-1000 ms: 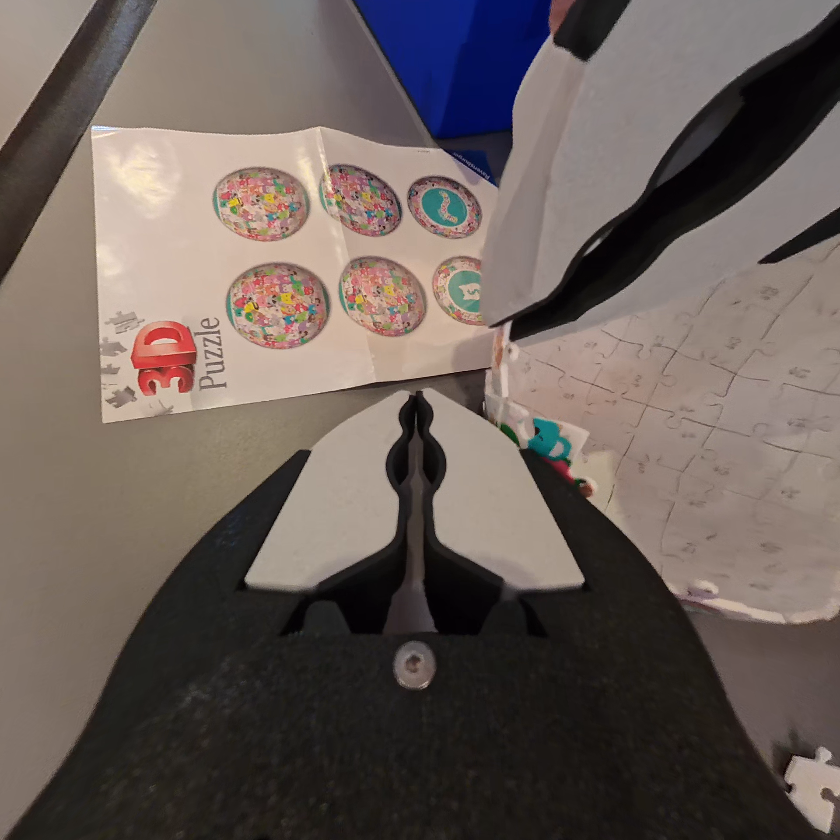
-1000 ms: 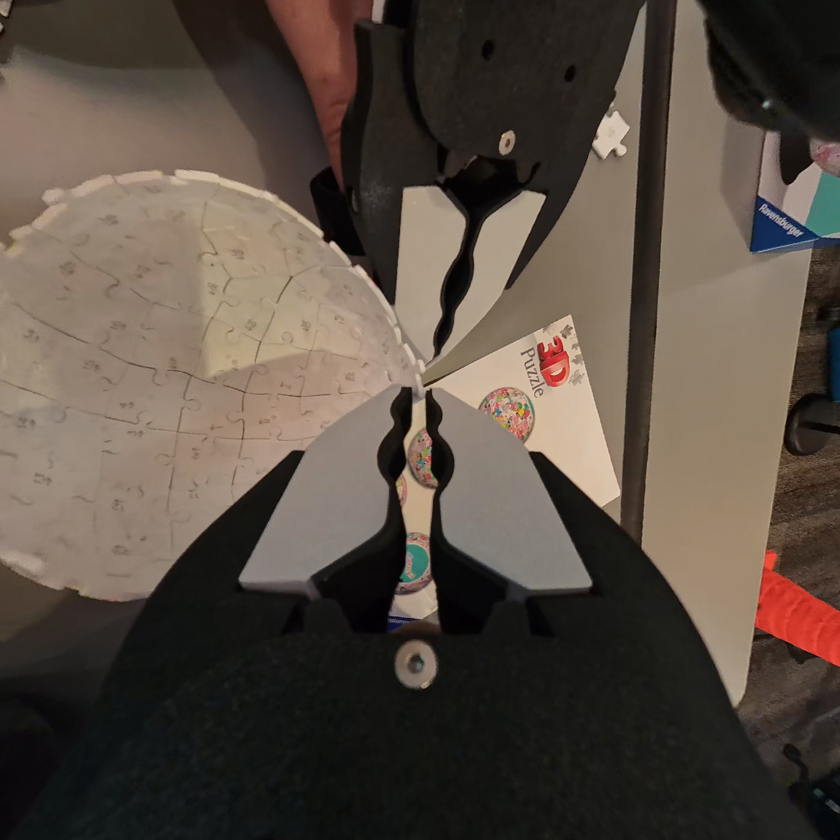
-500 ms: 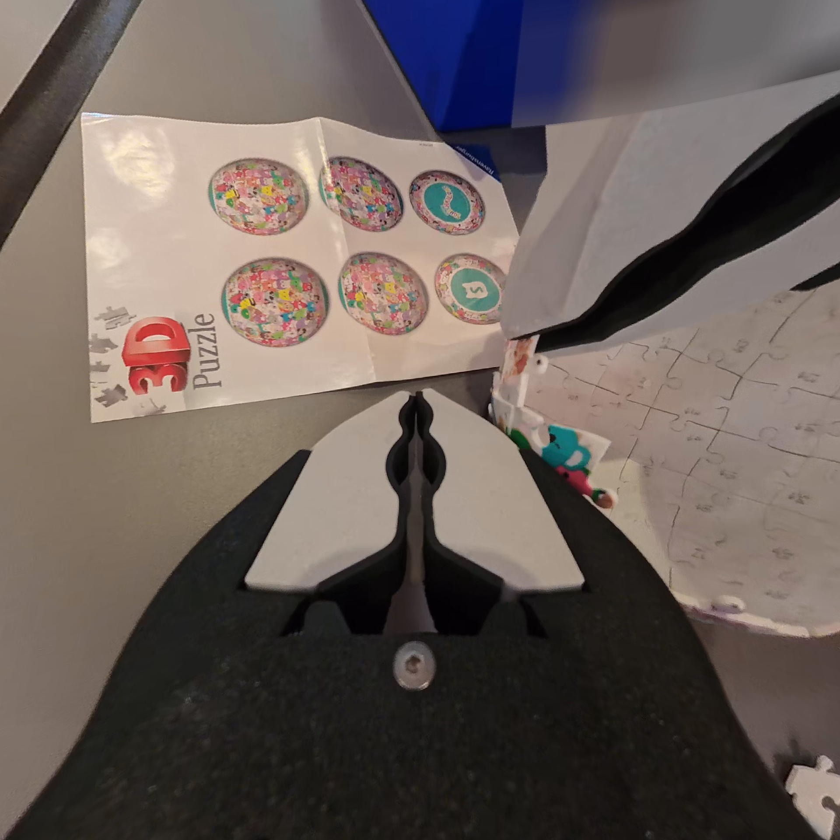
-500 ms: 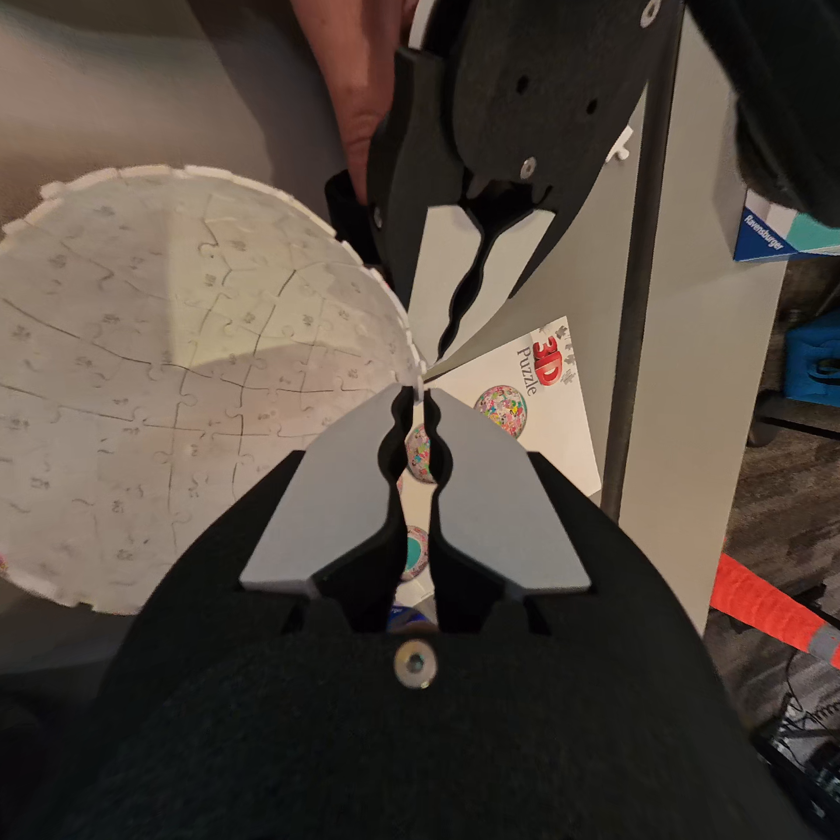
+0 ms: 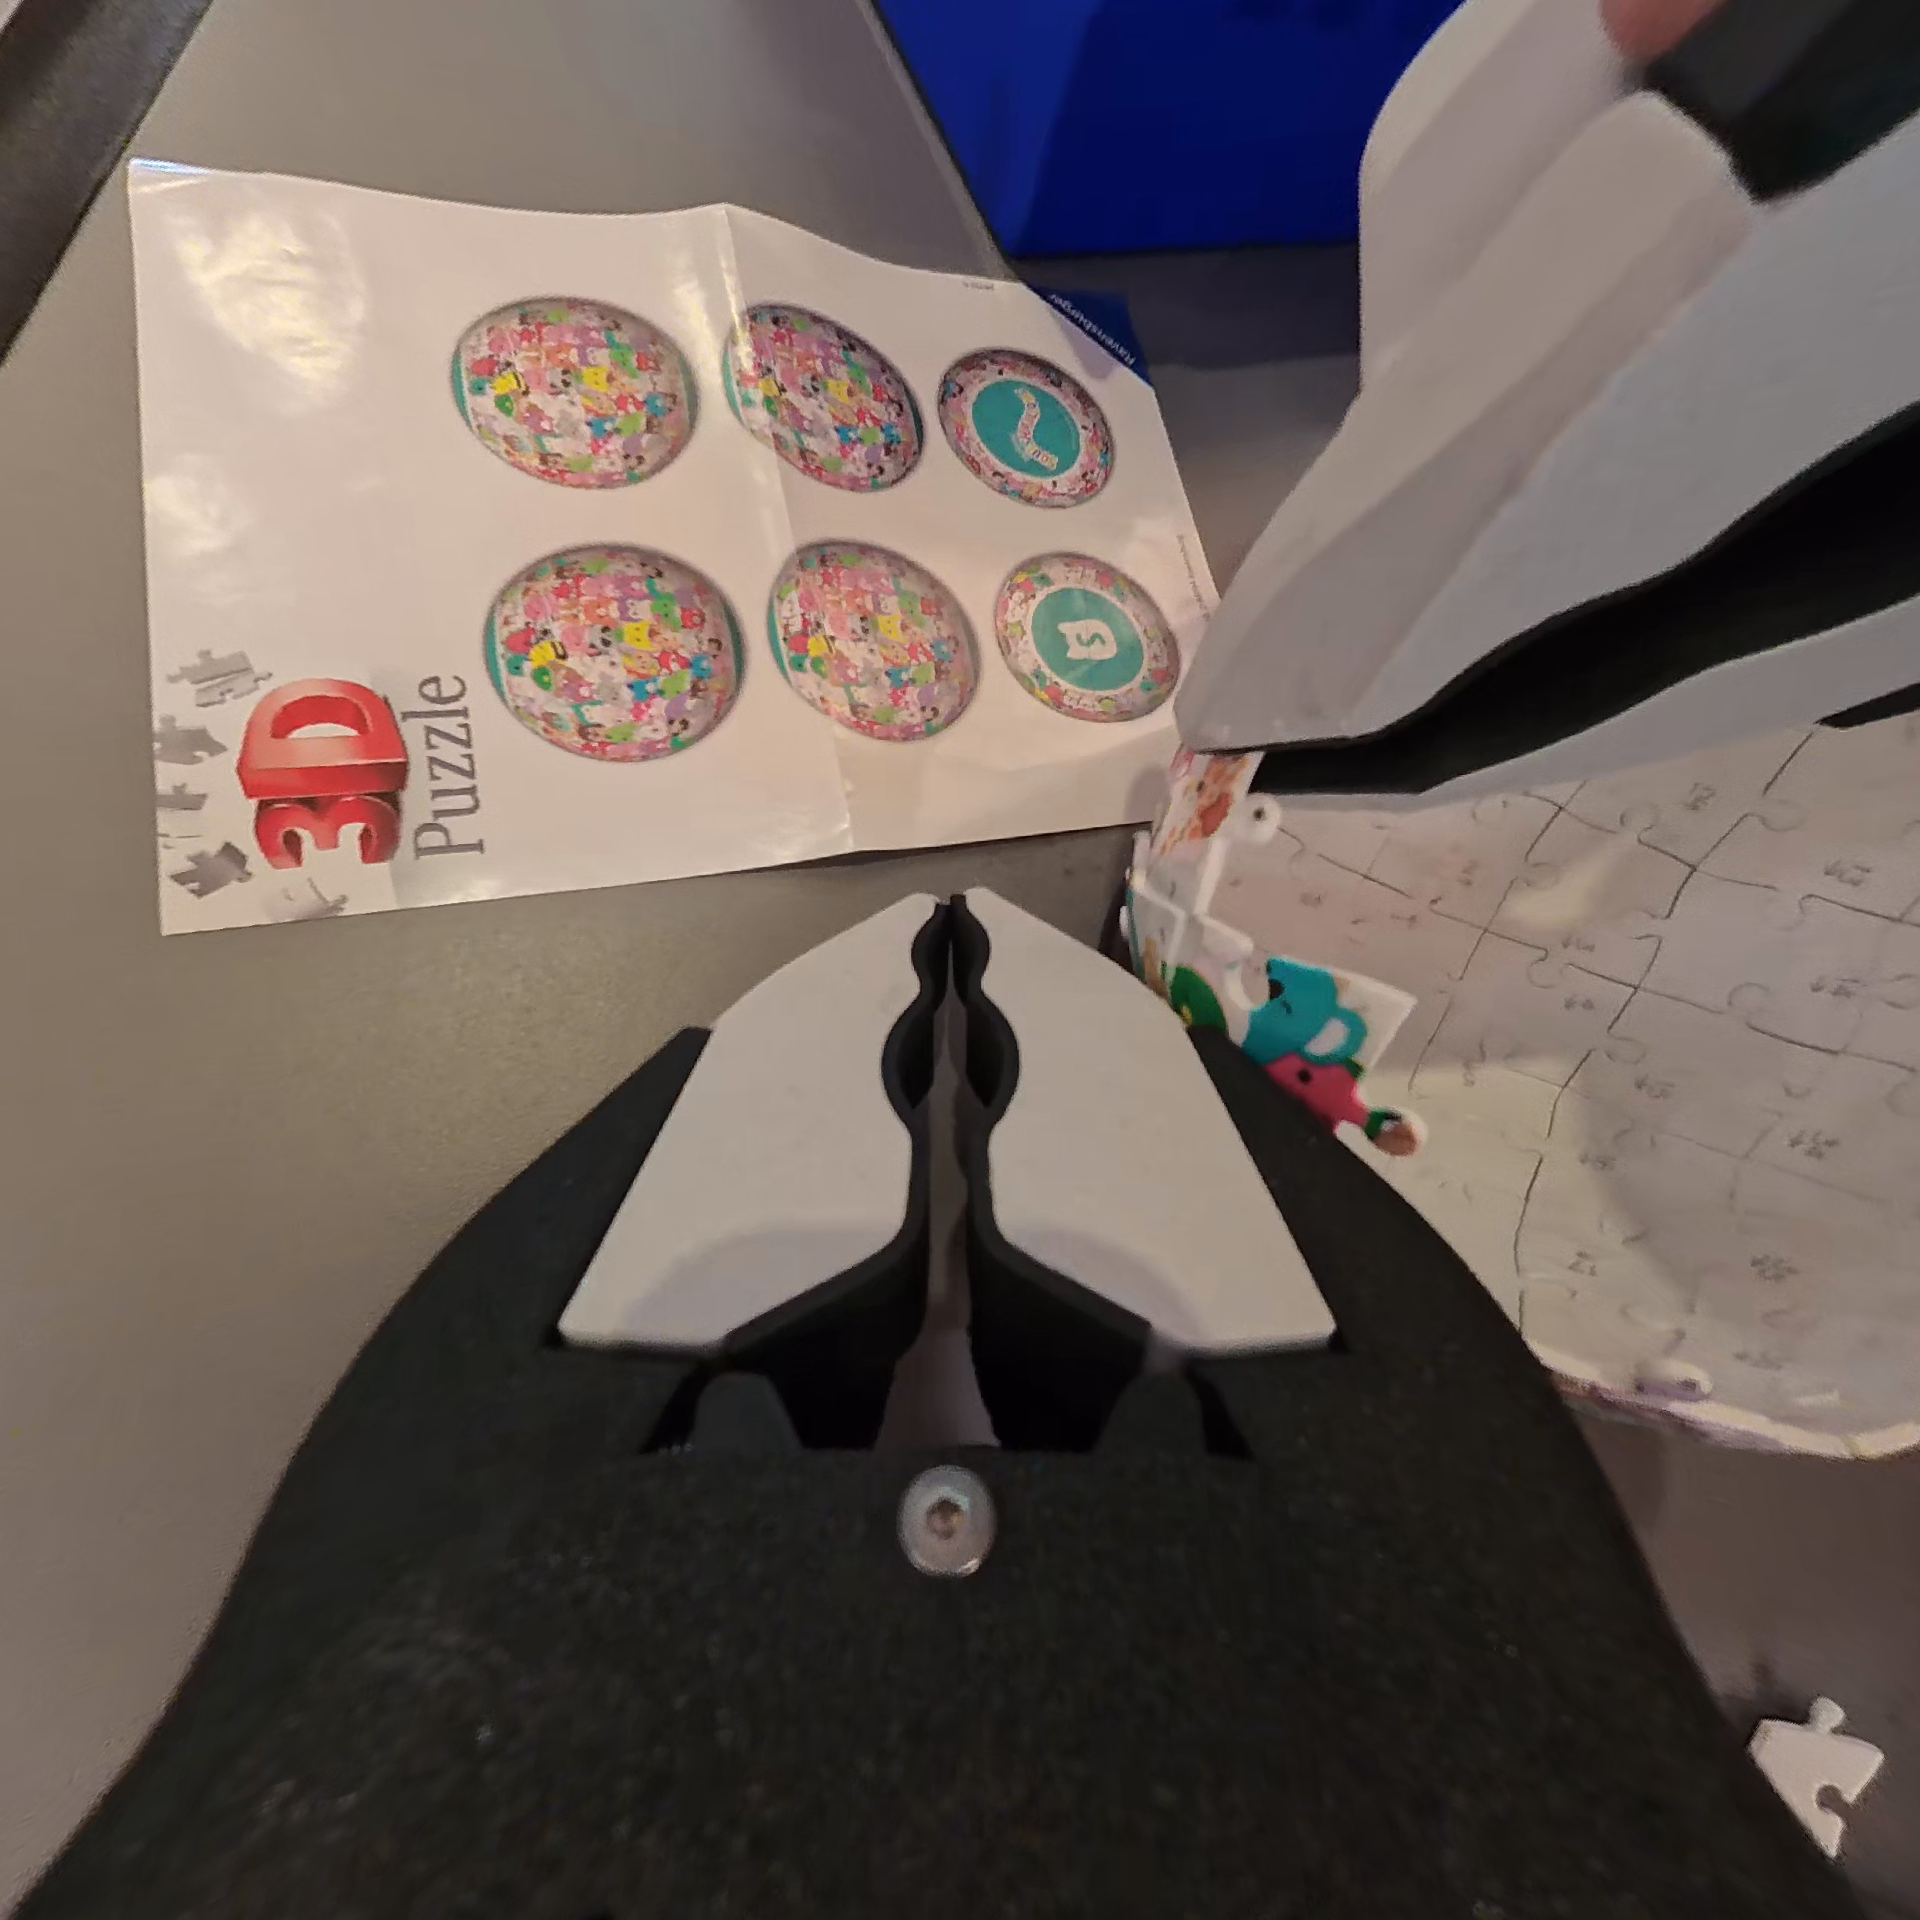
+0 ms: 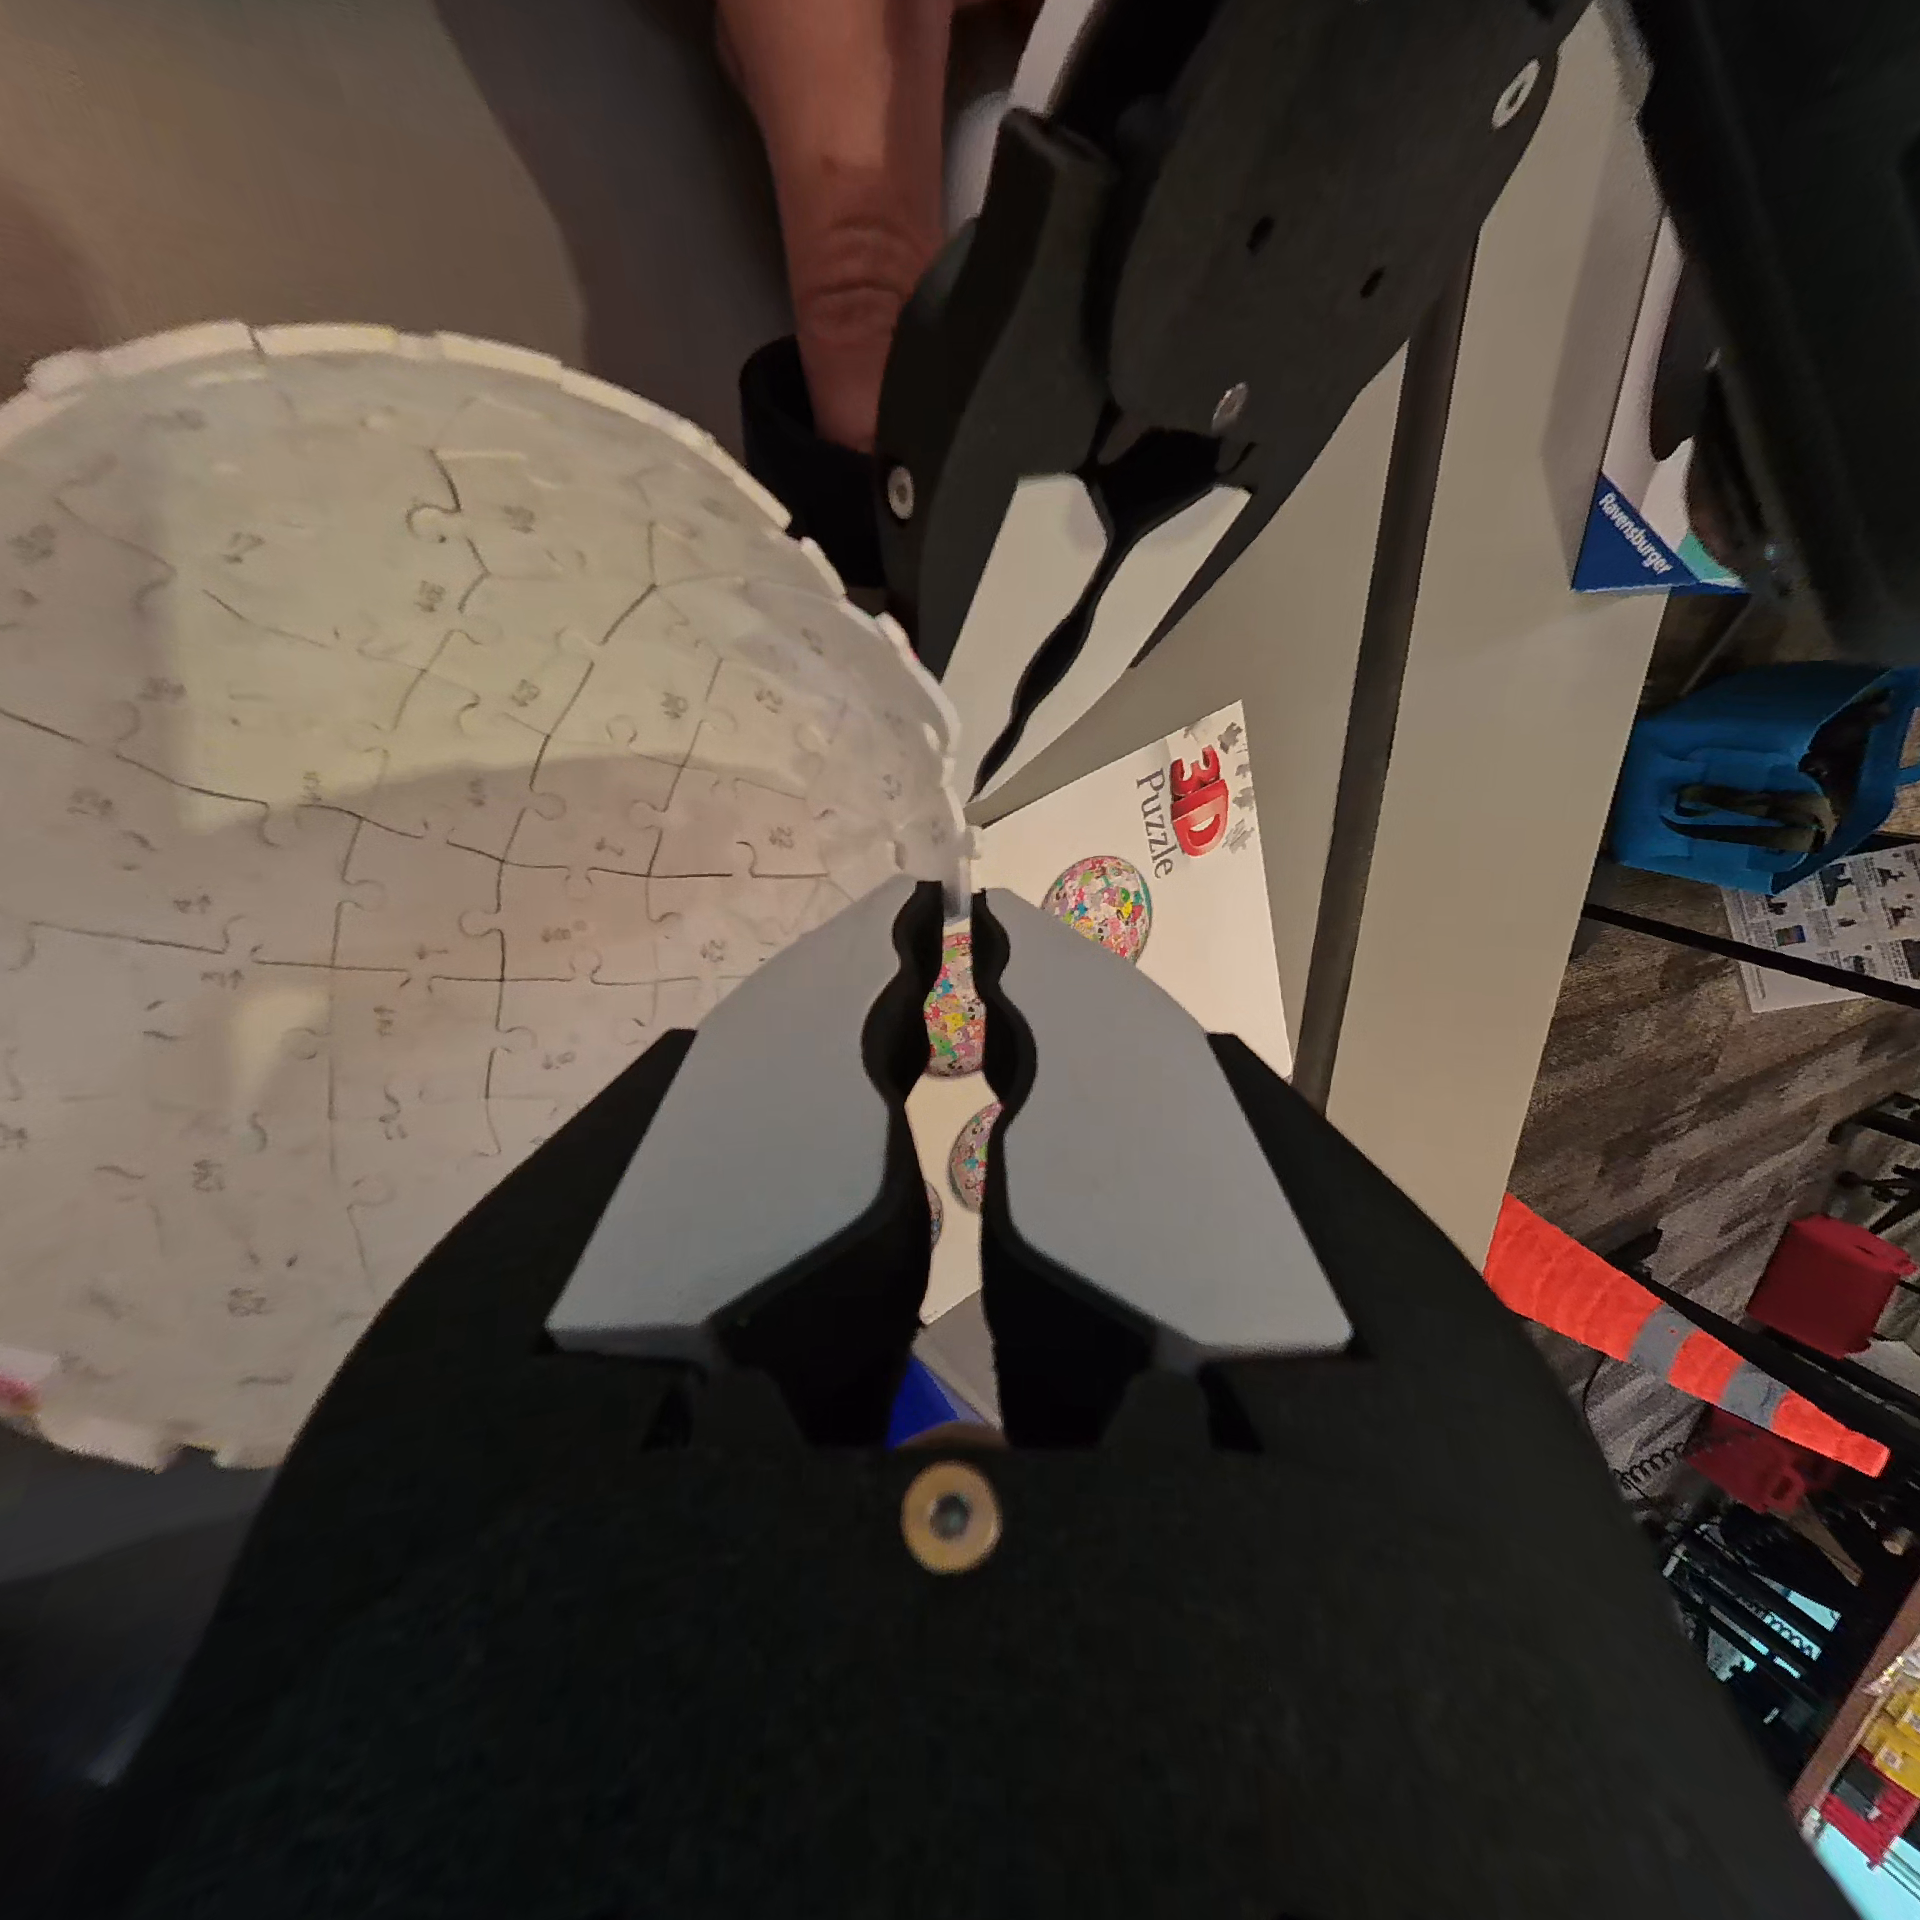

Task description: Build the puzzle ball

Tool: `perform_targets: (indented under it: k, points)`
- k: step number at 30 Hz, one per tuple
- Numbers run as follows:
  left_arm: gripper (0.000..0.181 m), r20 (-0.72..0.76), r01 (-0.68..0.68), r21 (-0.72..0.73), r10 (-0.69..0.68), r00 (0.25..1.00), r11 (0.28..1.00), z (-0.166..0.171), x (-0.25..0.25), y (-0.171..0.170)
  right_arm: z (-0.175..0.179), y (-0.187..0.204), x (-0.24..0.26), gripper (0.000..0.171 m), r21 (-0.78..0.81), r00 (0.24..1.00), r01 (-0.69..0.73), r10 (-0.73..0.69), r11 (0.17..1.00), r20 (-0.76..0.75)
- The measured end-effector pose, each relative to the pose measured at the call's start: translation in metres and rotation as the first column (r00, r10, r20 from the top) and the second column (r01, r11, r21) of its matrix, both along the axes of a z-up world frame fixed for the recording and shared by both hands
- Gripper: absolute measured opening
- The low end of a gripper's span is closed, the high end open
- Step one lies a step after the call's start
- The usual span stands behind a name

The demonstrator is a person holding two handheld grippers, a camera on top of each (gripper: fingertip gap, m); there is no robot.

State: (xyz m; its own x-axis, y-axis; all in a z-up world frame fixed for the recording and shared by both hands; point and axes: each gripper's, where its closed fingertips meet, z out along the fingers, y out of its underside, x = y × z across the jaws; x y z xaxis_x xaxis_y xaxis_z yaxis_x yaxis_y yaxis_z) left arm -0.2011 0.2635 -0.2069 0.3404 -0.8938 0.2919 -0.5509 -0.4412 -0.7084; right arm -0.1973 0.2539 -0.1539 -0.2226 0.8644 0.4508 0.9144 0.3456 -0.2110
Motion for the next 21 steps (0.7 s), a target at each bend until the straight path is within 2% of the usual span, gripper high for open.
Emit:
perform_targets:
  k: [21]
  points:
    - [0.000, -0.003, 0.006, 0.007, -0.006, 1.000, 1.000, -0.0003, 0.0008, -0.0015, -0.0027, 0.0004, -0.0032, 0.007, -0.098, 0.997, 0.020, -0.027, 0.995, -0.073]
